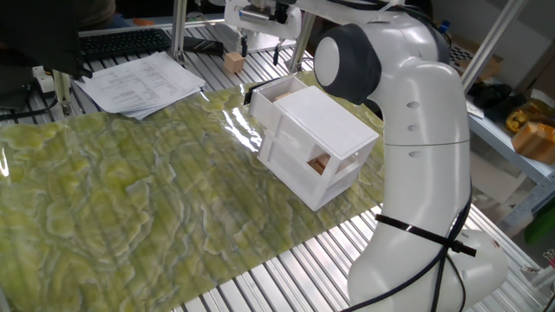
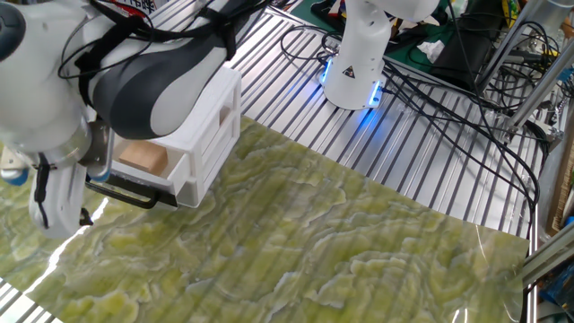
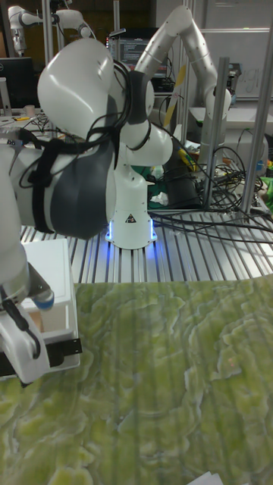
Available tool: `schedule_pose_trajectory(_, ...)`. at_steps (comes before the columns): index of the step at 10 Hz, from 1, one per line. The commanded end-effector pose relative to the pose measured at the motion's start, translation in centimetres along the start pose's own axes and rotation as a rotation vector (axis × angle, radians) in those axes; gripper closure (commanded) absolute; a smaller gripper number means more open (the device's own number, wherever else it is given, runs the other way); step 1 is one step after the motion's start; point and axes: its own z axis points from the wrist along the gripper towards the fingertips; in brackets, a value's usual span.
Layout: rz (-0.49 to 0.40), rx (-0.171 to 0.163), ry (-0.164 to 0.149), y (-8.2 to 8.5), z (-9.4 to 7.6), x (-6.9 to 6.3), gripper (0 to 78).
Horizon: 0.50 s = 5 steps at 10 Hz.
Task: Take something out of a drawer
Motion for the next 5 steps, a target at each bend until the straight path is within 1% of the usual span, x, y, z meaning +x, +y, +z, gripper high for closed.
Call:
schedule_pose_trajectory(1, -0.528, -0.032, 0.031, -5.76, -4.72, 1.86, 0.1)
schedule_pose_trajectory(2, -0.54, -0.031, 0.03, -5.81, -4.68, 1.93, 0.1)
schedule_pose_trajectory(3, -0.584, -0.029, 0.03, -5.95, -4.5, 2.21, 0.1)
schedule_pose_trajectory(5, -0.613, -0.027, 0.036, -6.04, -4.48, 2.29, 0.1)
